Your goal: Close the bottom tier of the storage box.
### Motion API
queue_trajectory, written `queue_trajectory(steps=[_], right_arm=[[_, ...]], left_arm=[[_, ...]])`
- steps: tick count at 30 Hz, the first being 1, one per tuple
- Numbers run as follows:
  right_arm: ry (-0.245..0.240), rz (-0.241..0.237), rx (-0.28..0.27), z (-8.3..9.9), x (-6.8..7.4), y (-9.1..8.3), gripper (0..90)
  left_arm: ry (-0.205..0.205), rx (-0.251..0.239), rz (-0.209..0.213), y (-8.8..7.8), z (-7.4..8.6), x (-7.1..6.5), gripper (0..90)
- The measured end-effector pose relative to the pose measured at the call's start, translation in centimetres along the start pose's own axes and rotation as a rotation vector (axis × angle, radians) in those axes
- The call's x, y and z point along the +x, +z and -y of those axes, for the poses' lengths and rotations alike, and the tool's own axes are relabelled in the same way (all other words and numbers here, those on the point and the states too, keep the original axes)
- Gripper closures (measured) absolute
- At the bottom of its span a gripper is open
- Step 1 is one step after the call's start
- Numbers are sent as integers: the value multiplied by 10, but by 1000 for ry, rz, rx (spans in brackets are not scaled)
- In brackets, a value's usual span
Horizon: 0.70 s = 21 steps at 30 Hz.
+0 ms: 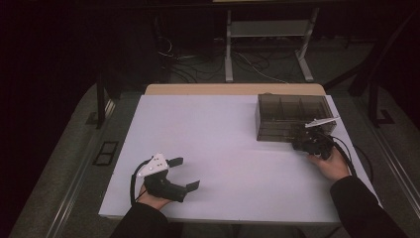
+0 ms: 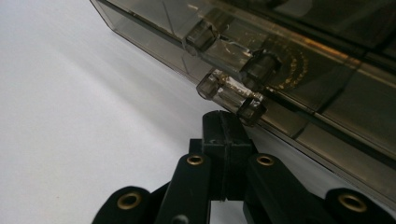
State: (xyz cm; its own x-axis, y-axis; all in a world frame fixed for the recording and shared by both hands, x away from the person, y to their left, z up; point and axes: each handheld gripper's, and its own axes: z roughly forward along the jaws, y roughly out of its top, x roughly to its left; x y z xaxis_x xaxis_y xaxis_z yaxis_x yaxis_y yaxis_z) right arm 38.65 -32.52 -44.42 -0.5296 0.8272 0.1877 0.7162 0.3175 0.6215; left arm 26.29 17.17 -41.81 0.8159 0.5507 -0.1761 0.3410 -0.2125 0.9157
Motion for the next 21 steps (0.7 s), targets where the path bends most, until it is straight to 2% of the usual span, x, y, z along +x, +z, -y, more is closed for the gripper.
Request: queue_trajectory(steps=[3,9,16,21], right_arm=[[15,-15,-21,0,0,-4,859],[22,-41,-34,1,5,-12,747],[43,-77,-90,2,12,-24,557],[55,-77,-111,3,20,-32,358]], left_arm=[[0,-2,1,0,0,0,0],[0,-1,2,0,0,0,0],[-7,-6,4,-1,0,-1,0],[-8,-7,5,-1,0,-1,0]])
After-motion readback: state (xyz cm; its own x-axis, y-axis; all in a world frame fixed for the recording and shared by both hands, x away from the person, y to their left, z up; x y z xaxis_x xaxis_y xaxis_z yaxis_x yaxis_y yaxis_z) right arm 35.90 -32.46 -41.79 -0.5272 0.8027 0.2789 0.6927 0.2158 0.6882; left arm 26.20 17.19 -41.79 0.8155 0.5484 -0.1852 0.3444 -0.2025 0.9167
